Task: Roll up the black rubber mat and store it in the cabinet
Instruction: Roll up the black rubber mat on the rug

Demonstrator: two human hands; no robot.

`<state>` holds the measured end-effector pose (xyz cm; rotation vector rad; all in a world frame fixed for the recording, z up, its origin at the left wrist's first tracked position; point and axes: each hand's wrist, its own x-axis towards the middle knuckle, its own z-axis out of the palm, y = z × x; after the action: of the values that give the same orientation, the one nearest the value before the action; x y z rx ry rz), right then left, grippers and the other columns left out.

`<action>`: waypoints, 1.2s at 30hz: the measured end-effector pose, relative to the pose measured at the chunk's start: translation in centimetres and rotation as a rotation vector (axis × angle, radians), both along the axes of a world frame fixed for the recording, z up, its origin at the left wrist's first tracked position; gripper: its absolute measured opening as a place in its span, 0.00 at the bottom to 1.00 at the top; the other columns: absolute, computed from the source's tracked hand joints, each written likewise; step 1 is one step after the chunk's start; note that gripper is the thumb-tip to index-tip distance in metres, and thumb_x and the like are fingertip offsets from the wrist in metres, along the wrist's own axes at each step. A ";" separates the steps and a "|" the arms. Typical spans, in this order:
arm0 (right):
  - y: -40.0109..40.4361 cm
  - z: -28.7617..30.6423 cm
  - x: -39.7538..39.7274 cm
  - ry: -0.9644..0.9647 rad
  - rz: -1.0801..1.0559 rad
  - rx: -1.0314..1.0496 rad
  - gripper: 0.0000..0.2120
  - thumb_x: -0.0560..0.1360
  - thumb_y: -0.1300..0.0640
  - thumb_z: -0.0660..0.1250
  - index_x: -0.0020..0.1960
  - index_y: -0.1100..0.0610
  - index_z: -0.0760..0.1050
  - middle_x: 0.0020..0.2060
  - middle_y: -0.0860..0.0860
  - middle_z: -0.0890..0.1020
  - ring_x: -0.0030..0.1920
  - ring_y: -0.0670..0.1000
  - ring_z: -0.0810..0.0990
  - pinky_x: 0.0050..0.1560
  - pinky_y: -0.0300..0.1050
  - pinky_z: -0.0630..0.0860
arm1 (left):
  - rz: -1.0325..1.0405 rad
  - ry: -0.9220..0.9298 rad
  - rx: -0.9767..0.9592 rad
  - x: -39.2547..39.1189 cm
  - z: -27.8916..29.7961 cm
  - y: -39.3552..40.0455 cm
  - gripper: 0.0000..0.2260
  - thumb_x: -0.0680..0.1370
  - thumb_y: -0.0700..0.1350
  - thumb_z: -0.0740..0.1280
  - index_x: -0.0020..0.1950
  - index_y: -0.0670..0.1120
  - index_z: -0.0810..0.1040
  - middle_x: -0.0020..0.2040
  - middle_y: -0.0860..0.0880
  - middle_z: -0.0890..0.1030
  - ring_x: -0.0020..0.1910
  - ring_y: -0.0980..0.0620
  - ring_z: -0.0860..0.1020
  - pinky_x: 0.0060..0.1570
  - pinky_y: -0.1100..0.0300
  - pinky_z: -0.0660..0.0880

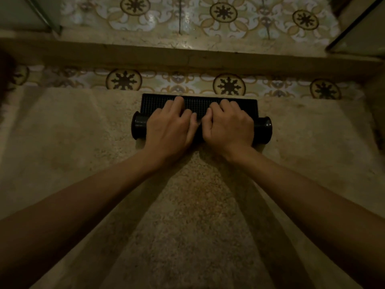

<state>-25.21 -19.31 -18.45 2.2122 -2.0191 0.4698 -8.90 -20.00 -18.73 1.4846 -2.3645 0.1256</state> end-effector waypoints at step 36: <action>-6.5 0.5 -2.2 0.082 -0.002 0.058 0.27 0.80 0.32 0.49 0.59 0.50 0.76 0.52 0.56 0.77 0.51 0.57 0.76 0.43 0.48 0.66 | -0.016 -0.093 0.051 -0.6 1.1 -7.1 0.22 0.83 0.56 0.48 0.52 0.45 0.77 0.48 0.44 0.81 0.47 0.46 0.77 0.34 0.56 0.62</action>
<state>-27.43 -25.83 -17.96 2.2227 -2.0178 0.3191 -9.50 -27.05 -17.62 1.5138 -2.4697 0.1335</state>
